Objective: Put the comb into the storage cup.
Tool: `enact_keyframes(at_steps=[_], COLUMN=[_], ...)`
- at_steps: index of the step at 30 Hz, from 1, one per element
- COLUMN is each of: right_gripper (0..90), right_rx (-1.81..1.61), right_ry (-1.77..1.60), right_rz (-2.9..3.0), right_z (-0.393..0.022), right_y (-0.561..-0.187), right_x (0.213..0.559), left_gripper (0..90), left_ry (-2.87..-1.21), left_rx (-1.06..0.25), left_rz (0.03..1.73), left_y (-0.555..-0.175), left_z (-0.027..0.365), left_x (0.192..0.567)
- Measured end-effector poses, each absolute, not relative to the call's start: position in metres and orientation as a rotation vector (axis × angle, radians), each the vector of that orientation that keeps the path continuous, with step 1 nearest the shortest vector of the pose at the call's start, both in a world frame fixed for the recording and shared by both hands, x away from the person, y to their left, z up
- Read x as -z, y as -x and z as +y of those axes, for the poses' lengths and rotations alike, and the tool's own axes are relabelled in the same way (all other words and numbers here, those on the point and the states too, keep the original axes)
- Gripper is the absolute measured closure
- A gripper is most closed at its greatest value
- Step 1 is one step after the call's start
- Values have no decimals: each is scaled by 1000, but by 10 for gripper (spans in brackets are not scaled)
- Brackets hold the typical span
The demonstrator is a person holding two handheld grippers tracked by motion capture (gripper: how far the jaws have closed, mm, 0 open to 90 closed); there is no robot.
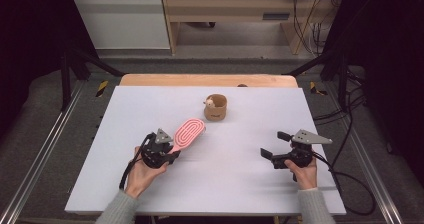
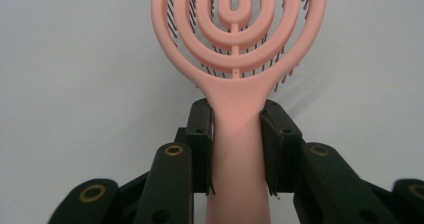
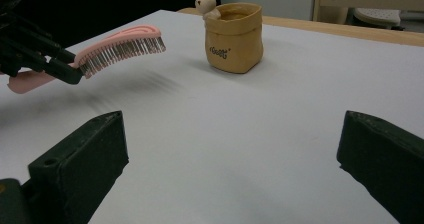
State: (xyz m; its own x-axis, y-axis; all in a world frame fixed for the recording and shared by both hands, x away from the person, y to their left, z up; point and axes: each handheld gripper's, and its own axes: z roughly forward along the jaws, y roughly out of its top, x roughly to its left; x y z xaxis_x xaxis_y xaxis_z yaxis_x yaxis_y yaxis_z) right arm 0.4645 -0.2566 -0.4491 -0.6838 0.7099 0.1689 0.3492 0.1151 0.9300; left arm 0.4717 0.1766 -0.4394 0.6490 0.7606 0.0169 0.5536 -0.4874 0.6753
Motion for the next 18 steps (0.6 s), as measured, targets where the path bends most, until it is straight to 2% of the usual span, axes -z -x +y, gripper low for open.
enact_keyframes(at_steps=[18], right_gripper=[4], right_rx=[-1596], right_ry=[-1040], right_rz=[2083], right_z=[-256], right_y=[-465], right_x=[449], left_gripper=[691], left_ry=[-2134], left_rx=[-449], left_rz=[1027], left_y=[-466], left_z=[177], left_x=[433])
